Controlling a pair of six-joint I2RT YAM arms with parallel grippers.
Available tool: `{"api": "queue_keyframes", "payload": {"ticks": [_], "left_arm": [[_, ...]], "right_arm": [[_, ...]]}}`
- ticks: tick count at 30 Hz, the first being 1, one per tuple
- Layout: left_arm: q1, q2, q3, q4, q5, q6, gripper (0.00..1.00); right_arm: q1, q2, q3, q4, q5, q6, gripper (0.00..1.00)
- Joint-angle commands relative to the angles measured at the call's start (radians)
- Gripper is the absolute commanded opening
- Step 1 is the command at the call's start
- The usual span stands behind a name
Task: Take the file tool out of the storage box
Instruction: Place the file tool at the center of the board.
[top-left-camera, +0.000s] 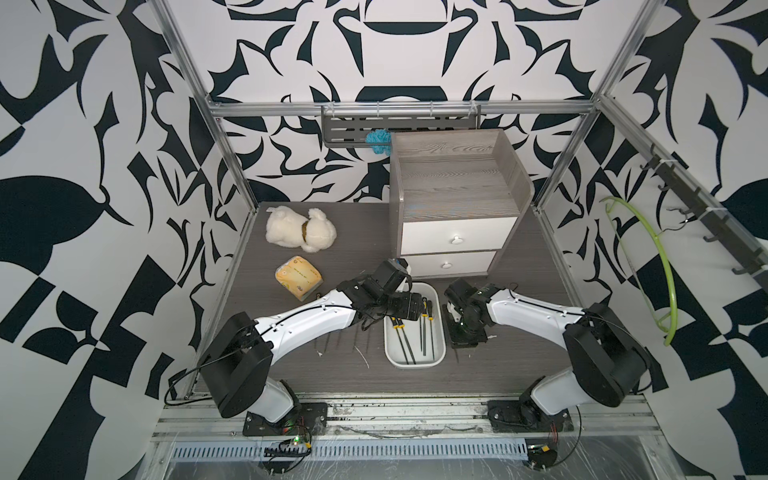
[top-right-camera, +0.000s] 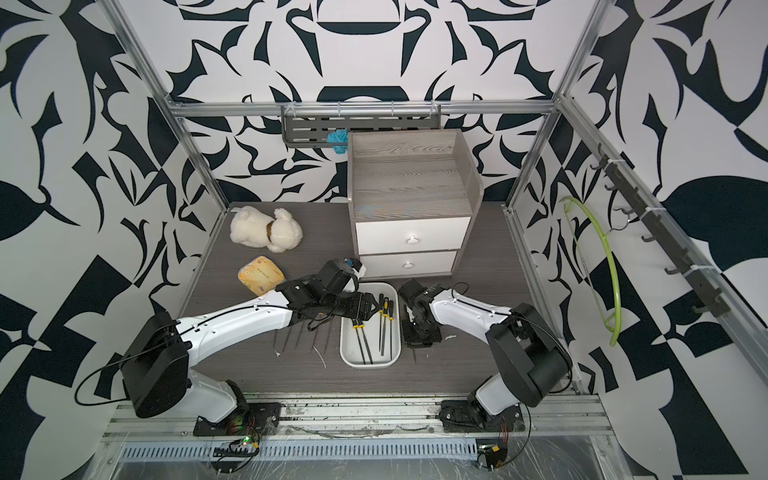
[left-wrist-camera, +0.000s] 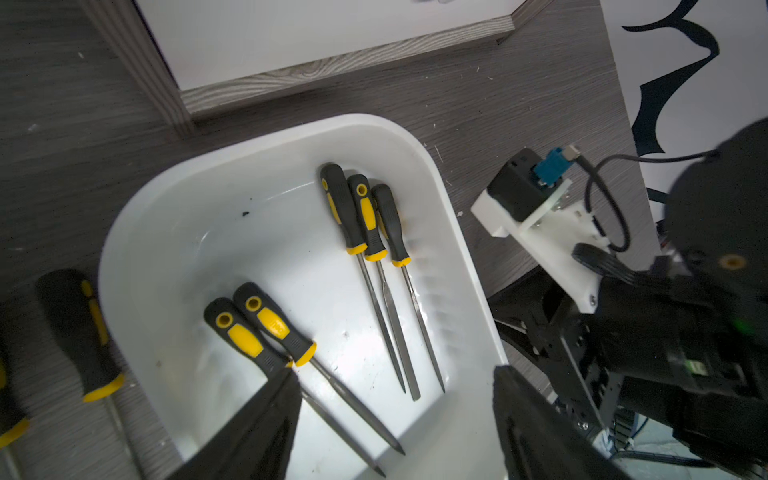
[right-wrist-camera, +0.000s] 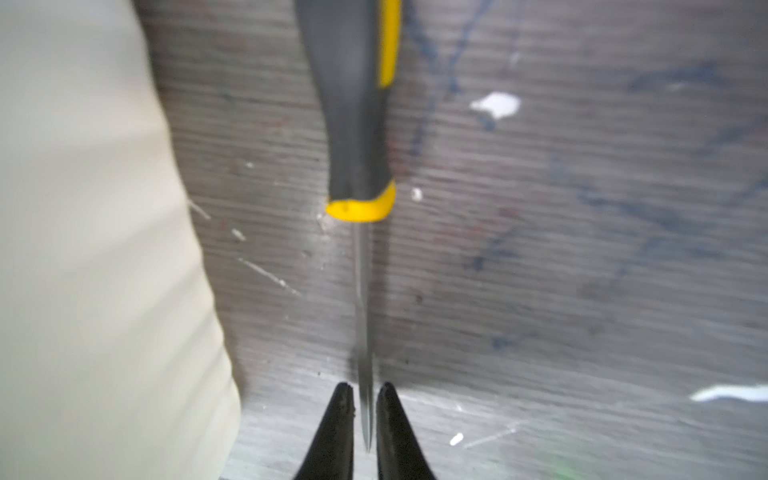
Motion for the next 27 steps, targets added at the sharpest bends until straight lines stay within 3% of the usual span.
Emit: {"api": "queue_keyframes", "payload": {"ticks": [1,4,11,19,27], "left_arm": [[-0.003,0.037,0.037,-0.036,-0.025,-0.008,0.78],[-0.003,0.083,0.056,-0.033,-0.03,-0.013,0.77],[-0.023,0.255,0.18,-0.109,-0.143,-0.006,0.51],[-0.045,0.374,0.277,-0.169,-0.218,0.01,0.53],[-0.052,0.454,0.323,-0.185,-0.248,0.017,0.53]], "right_arm": [[-0.004,-0.055,-0.012,0.003,0.013,-0.006,0.2],[-0.004,-0.085,-0.015,-0.009,0.018,-0.013,0.21],[-0.004,-0.307,-0.052,0.074,0.1,-0.012,0.21],[-0.009,-0.553,-0.169,0.258,0.216,-0.05,0.19],[-0.009,-0.613,-0.213,0.276,0.208,-0.08,0.19]]}}
